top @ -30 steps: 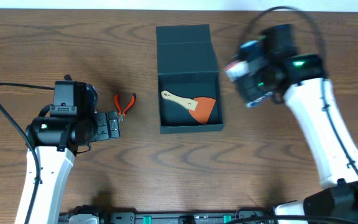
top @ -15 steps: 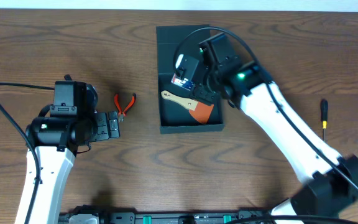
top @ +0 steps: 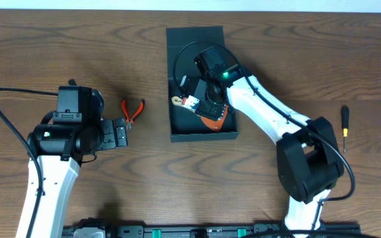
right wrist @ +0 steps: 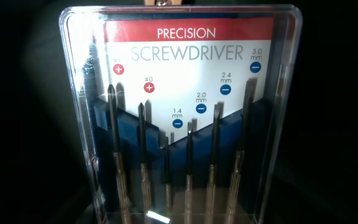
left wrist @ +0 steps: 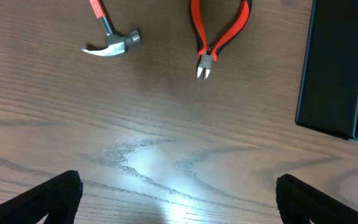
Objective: Pack container
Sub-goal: 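Carry the screwdriver case into the box and release it on the scraper, then move the right gripper to the yellow screwdriver and grasp its handle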
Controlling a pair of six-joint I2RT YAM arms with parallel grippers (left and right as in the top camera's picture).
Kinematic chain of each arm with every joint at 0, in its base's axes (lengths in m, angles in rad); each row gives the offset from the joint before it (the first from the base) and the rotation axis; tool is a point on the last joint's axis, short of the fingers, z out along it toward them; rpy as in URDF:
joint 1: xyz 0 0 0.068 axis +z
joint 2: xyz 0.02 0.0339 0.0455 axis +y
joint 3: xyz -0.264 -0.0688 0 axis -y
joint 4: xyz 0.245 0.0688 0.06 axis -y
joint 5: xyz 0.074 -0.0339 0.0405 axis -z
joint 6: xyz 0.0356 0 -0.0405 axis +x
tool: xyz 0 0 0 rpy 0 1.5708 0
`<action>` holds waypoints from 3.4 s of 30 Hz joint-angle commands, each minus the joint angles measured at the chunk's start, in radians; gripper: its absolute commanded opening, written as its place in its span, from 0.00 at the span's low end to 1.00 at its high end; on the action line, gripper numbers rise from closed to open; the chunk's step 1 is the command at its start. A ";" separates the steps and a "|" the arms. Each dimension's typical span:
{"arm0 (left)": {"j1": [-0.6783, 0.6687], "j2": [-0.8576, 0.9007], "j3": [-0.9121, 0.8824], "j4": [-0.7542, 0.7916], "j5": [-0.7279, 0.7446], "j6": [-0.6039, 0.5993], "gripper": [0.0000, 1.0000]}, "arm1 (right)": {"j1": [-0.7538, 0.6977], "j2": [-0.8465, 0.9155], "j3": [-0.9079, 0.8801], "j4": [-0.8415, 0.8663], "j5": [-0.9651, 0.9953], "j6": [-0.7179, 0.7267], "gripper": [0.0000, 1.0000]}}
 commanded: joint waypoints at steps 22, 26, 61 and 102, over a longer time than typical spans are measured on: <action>-0.001 -0.006 0.019 -0.017 -0.001 0.008 0.99 | 0.003 0.013 0.004 -0.035 -0.022 0.019 0.94; -0.001 -0.006 0.019 -0.017 -0.001 0.008 0.98 | 0.003 0.005 0.019 -0.037 -0.022 0.058 0.98; -0.001 -0.006 0.019 -0.017 -0.001 0.009 0.99 | -1.147 -0.383 0.053 -0.419 0.120 0.697 0.99; -0.001 -0.006 0.019 -0.016 -0.001 0.008 0.99 | -1.094 0.015 -0.161 0.042 0.027 0.485 0.98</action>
